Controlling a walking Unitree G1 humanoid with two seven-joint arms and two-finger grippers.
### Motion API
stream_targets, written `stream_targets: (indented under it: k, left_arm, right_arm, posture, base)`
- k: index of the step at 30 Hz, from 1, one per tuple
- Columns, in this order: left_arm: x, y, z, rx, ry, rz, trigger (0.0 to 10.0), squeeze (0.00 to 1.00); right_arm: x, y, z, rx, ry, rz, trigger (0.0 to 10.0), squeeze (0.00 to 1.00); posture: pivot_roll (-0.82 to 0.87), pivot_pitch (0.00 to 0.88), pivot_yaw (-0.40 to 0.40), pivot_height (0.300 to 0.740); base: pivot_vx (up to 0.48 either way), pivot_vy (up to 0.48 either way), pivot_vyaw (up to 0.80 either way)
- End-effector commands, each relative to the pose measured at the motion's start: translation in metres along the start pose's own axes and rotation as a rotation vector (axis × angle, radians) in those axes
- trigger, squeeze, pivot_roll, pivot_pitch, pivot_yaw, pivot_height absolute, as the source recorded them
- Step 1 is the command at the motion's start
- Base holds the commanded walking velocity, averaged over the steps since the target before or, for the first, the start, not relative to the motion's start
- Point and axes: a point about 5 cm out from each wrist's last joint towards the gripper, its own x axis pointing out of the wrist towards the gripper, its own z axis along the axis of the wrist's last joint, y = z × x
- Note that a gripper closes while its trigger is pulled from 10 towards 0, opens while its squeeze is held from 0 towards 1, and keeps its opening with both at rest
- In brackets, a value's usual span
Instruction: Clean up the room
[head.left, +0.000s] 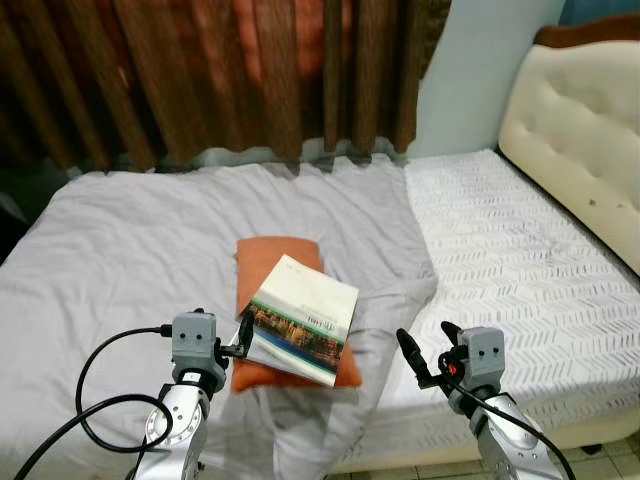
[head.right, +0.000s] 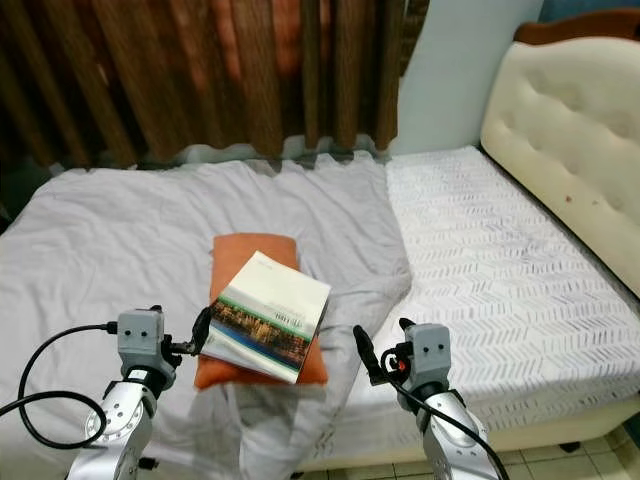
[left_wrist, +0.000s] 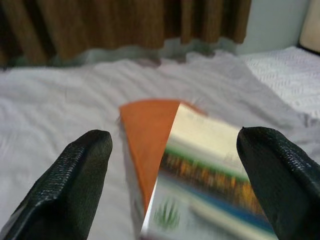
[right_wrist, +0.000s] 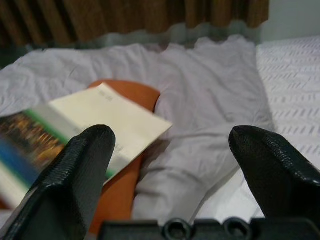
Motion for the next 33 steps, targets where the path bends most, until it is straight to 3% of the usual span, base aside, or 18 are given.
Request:
stream_targets:
  k: [1, 4, 8, 13, 14, 15, 18, 21, 26, 33]
  left_arm:
    - [0.005, -0.005, 0.008, 0.010, -0.019, -0.023, 10.0, 0.00]
    - [0.006, -0.004, 0.010, 0.015, -0.025, -0.025, 10.0, 0.00]
    - [0.008, 0.001, 0.015, 0.022, -0.030, -0.026, 10.0, 0.00]
    - [0.010, 0.013, 0.023, 0.068, -0.006, -0.027, 10.0, 0.00]
    - [0.010, 0.013, 0.023, 0.068, -0.006, -0.027, 10.0, 0.00]
    - [0.014, 0.021, 0.033, 0.091, -0.002, -0.052, 10.0, 0.00]
    - [0.015, 0.029, 0.046, 0.081, 0.004, -0.103, 10.0, 0.00]
    - [0.005, 0.036, 0.070, 0.073, 0.020, -0.267, 10.0, 0.00]
    - [-0.012, 0.037, 0.092, 0.078, 0.054, -0.394, 10.0, 0.00]
    - [-0.031, 0.031, 0.104, 0.066, 0.087, -0.435, 10.0, 0.00]
  right_arm:
    - [0.004, -0.007, 0.008, -0.015, -0.021, -0.021, 10.0, 0.00]
    - [0.009, -0.007, 0.013, -0.010, -0.036, -0.023, 10.0, 0.00]
    - [0.036, -0.001, 0.027, 0.111, -0.046, -0.017, 10.0, 0.00]
    - [0.058, 0.007, 0.031, 0.281, -0.003, 0.001, 10.0, 0.00]
    - [0.058, 0.007, 0.031, 0.281, -0.003, 0.001, 10.0, 0.00]
    - [0.070, 0.012, 0.031, 0.336, 0.020, 0.001, 10.0, 0.00]
    - [0.080, 0.015, 0.031, 0.395, 0.032, -0.021, 10.0, 0.00]
    - [0.092, 0.024, 0.029, 0.473, 0.059, -0.050, 10.0, 0.00]
    - [0.098, 0.029, 0.026, 0.488, 0.080, -0.108, 10.0, 0.00]
    - [0.102, 0.023, 0.028, 0.490, 0.077, -0.187, 10.0, 0.00]
  posture:
    - [-0.07, 0.000, 0.033, 0.740]
    - [-0.07, 0.000, 0.035, 0.740]
    - [-0.05, 0.021, 0.046, 0.740]
    - [0.00, 0.068, 0.061, 0.740]
    - [0.00, 0.068, 0.061, 0.740]
    - [0.03, 0.103, 0.069, 0.740]
    - [0.08, 0.153, 0.082, 0.740]
    - [0.17, 0.238, 0.123, 0.740]
    - [0.28, 0.327, 0.169, 0.740]
    - [0.31, 0.418, 0.197, 0.740]
  base:
    - [0.458, 0.000, 0.00]
    - [0.458, 0.000, 0.00]
    - [0.458, 0.000, 0.00]
    - [0.183, 0.000, 0.00]
    - [0.000, 0.000, 0.00]
    - [0.000, 0.000, 0.00]
    - [0.000, 0.000, 0.00]
    - [0.000, 0.000, 0.00]
    - [0.000, 0.000, 0.00]
    - [0.000, 0.000, 0.00]
